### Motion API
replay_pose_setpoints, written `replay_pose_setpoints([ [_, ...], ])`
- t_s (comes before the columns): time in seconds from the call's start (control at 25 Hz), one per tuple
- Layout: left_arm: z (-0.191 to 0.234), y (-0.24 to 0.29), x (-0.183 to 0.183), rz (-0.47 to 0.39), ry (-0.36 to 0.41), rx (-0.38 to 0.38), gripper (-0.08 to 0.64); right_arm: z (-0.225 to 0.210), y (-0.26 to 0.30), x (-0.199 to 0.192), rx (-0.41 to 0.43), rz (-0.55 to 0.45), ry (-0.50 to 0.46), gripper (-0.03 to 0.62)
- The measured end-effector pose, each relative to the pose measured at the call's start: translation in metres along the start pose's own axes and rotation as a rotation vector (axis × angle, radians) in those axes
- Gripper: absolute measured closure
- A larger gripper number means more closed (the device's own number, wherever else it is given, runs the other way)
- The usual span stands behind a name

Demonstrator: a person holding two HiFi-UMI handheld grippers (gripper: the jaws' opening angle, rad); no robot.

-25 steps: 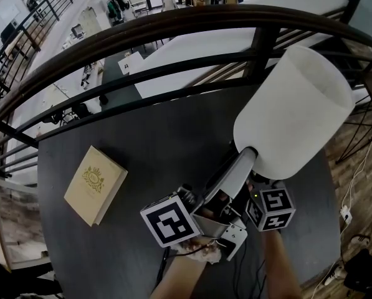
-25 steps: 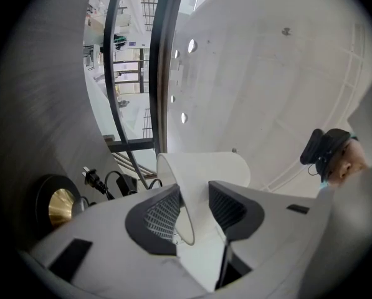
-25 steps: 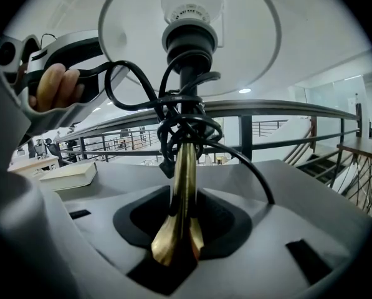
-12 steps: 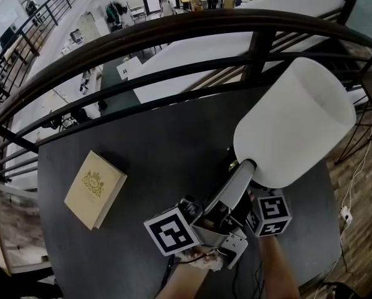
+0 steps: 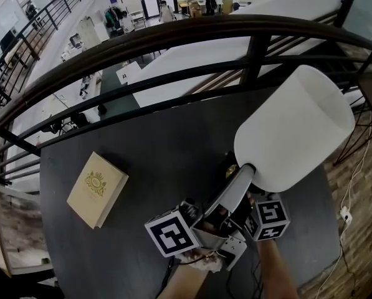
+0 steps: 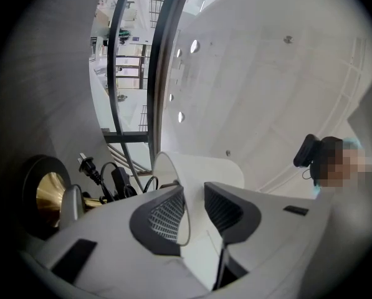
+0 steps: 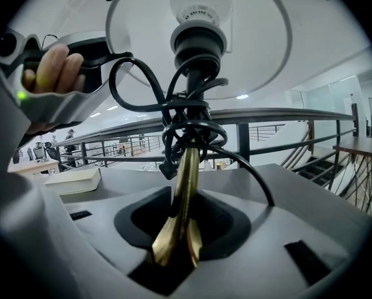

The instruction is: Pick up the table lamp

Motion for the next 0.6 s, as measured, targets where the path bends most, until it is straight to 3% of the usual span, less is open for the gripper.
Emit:
replay_pose_setpoints([
  [0.6, -0.052, -0.015, -0.001, -0.015, 0.022, -0.064, 0.443, 0.021, -0.026, 0.045, -0.010, -0.028, -0.045, 0.448],
])
Point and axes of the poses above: the fingertips, and each gripper's own axes: y forward along the fingers, z to its left, x out of its top, the point moved 3 cm from there along -y, backward along the fingers, and after that the axes turned 15 degrees about x, right-handed, at the moved point
